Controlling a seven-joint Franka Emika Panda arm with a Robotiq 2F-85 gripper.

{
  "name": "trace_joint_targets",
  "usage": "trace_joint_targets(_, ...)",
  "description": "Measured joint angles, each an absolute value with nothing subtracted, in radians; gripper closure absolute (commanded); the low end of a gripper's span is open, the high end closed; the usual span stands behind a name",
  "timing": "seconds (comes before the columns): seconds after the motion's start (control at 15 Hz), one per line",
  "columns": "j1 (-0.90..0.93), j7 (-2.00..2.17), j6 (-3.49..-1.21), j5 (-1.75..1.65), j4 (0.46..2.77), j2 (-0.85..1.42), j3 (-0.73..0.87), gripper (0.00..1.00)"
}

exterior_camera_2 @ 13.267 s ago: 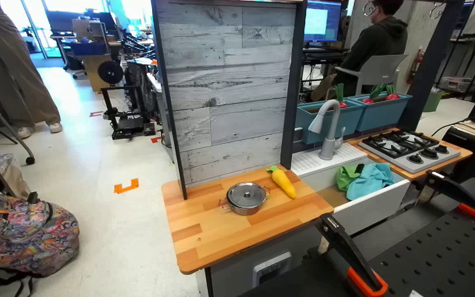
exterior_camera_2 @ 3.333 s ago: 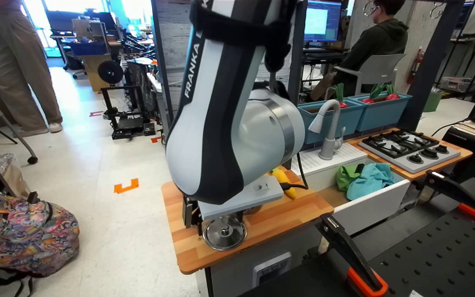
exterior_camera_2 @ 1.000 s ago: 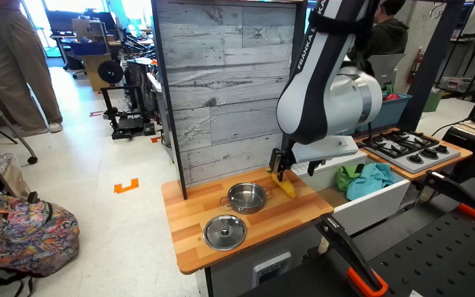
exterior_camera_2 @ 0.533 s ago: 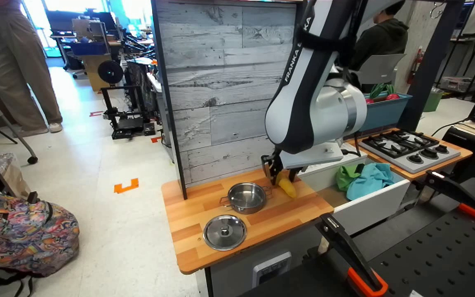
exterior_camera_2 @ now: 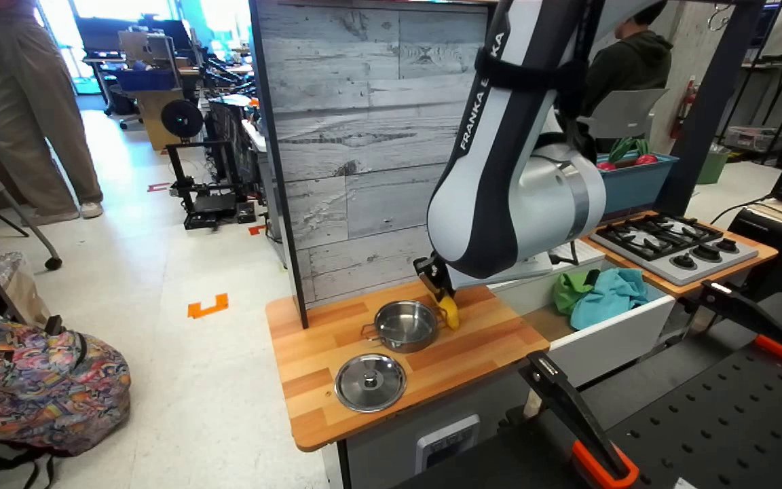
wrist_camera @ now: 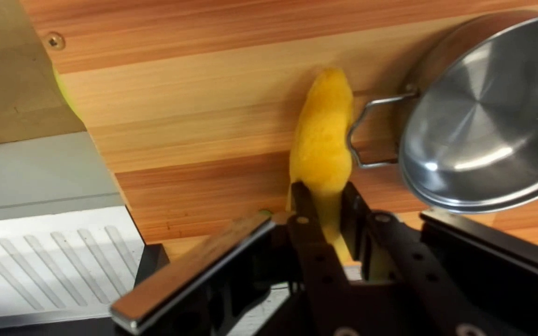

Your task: Pick up the lid from the pot and put it on the counter then pick up the carrot plush toy and put it in the pot

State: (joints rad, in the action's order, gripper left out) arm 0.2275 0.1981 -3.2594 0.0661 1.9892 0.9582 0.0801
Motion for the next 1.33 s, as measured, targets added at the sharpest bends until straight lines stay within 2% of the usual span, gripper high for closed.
trace_joint_targets(0.6,0.271,0.197,-3.416,0.123,2.153,0.844,0.076,1.0)
trace_joint_targets(1.33,0.294,0.194,-3.414,0.165,2.21,0.797,0.044,1.0)
